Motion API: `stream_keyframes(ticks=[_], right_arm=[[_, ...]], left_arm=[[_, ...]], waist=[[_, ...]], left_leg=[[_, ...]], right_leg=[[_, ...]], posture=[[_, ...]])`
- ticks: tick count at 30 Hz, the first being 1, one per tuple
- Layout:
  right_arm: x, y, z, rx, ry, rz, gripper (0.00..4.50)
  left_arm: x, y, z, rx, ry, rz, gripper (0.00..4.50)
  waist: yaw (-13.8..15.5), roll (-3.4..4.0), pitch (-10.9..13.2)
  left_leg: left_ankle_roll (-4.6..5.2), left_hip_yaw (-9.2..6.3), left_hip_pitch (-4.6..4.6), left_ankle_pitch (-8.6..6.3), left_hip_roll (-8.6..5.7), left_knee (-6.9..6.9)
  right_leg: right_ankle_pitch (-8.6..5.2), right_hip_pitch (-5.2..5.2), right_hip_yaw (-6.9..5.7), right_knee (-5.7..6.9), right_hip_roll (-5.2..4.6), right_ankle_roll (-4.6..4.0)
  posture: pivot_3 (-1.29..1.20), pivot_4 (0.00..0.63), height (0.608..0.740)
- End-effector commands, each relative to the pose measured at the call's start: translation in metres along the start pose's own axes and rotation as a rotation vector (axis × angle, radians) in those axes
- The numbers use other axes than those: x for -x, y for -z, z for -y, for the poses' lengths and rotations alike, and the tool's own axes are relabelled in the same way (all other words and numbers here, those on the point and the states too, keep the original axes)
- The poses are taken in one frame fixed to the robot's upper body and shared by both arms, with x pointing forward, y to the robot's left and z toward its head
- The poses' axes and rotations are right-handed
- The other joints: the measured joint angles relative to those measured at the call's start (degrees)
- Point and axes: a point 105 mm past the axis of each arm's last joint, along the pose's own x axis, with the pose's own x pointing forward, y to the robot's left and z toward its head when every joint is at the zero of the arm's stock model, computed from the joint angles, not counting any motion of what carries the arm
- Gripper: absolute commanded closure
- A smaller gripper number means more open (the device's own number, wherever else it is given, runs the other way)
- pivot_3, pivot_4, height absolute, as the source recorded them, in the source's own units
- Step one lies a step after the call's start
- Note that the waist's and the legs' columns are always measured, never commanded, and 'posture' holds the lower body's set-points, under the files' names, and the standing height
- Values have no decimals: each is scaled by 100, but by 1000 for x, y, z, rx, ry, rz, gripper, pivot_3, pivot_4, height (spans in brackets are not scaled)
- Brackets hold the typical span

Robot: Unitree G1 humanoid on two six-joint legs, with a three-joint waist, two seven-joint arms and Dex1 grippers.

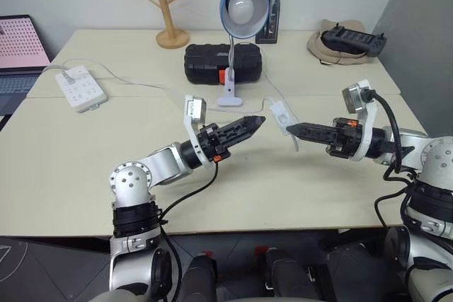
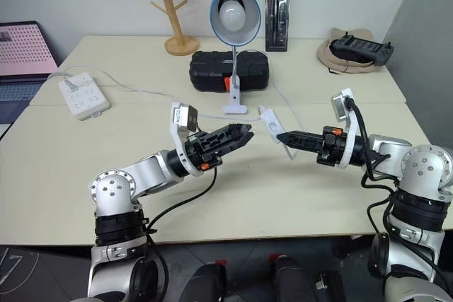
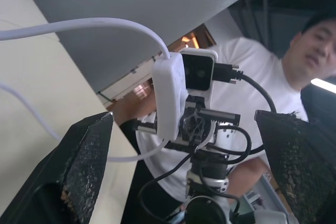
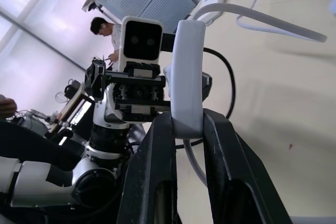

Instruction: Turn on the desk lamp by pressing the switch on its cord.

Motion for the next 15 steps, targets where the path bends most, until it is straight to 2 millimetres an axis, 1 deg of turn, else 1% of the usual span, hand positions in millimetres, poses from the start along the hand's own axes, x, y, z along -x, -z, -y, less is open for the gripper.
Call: stream_keyframes(ticks=[1, 12, 13, 14, 15], right_arm=[[-3, -4, -17, 51, -48, 2, 4162], [-5, -3, -23, 46, -66, 3, 4162], [-5, -4, -23, 45, -68, 4, 4162], [-5, -4, -24, 45, -69, 5, 4162], [-5, -4, -24, 45, -71, 5, 4162]], left_arm=[[-12, -2, 9, -20, 50, 10, 0], [-19, -1, 13, -26, 70, 10, 0], [-19, -1, 12, -28, 67, 15, 184], [-20, -2, 11, -32, 61, 20, 184], [-20, -2, 11, -33, 61, 21, 421]], waist=[[0, 0, 0], [-1, 0, 0], [-2, 0, 0], [-1, 0, 0], [-1, 0, 0]], left_leg=[[0, 0, 0, 0, 0, 0], [0, 1, -2, 0, 0, -3], [0, 1, -2, 0, 0, -3], [0, 1, -3, 0, 0, -3], [0, 1, -3, 0, 0, -3]], right_leg=[[0, 0, 0, 0, 0, 0], [-1, 0, 1, -6, 1, 0], [-1, 0, 1, -7, 1, 0], [-1, 0, 1, -8, 1, 0], [-1, 0, 1, -9, 1, 0]], posture=[[0, 150, 740], [0, 150, 740], [0, 150, 740], [0, 150, 740], [0, 150, 740]])
